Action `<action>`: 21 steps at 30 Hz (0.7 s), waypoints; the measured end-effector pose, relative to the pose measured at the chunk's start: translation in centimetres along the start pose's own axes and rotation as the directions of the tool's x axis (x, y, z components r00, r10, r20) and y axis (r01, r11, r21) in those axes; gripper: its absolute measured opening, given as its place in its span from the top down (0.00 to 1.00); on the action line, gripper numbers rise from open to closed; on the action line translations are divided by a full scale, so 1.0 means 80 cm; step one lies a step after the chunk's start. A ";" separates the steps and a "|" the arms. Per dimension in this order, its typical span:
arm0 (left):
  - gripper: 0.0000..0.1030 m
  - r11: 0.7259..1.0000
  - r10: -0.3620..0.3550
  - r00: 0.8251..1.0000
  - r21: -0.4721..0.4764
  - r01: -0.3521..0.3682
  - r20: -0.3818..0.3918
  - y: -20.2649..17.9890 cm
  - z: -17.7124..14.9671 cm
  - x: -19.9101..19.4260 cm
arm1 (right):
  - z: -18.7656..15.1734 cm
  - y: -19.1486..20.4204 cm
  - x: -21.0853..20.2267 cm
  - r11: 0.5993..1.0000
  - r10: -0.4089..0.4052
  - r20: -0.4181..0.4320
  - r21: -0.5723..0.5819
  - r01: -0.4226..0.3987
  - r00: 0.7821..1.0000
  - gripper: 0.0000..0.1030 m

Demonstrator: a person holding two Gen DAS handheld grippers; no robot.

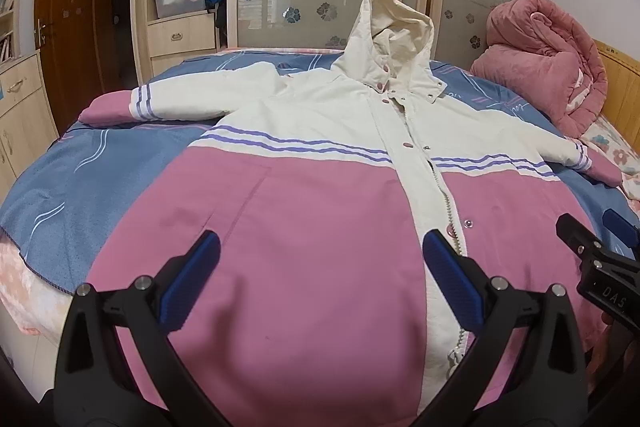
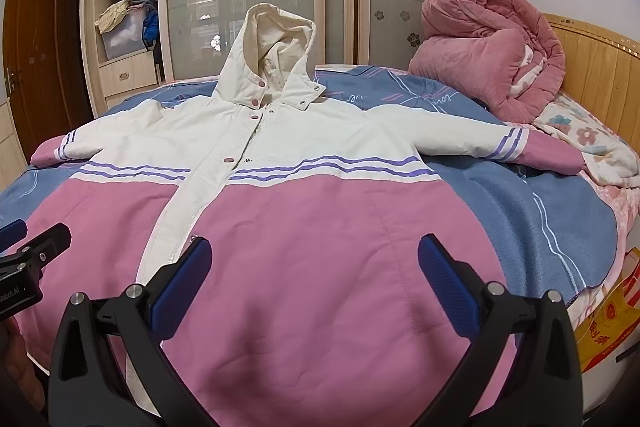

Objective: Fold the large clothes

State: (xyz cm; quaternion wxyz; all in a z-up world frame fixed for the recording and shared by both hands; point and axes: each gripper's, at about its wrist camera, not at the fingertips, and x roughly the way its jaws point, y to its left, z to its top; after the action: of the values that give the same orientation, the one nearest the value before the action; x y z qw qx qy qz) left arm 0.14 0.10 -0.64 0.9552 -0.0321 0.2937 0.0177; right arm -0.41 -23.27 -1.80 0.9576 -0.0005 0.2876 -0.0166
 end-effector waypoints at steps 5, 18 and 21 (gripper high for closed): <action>0.02 1.000 -0.001 1.000 0.002 0.001 0.003 -0.001 -0.002 -0.001 | 0.001 -0.001 -0.001 1.000 0.001 0.002 -0.002 -0.001 1.000 0.01; 0.02 1.000 -0.005 1.000 0.007 0.005 0.006 -0.007 -0.005 0.001 | 0.000 -0.002 -0.002 1.000 -0.001 0.006 -0.001 0.001 1.000 0.01; 0.02 1.000 -0.007 1.000 0.007 0.007 0.003 -0.007 -0.005 0.004 | 0.000 -0.002 -0.002 1.000 -0.001 0.006 -0.001 0.001 1.000 0.01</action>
State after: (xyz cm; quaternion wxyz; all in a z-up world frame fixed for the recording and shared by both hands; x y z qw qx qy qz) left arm 0.17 -0.48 -1.13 0.9558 -0.0295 0.2923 0.0134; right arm -0.54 -23.39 -1.71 0.9584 -0.0014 0.2850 -0.0170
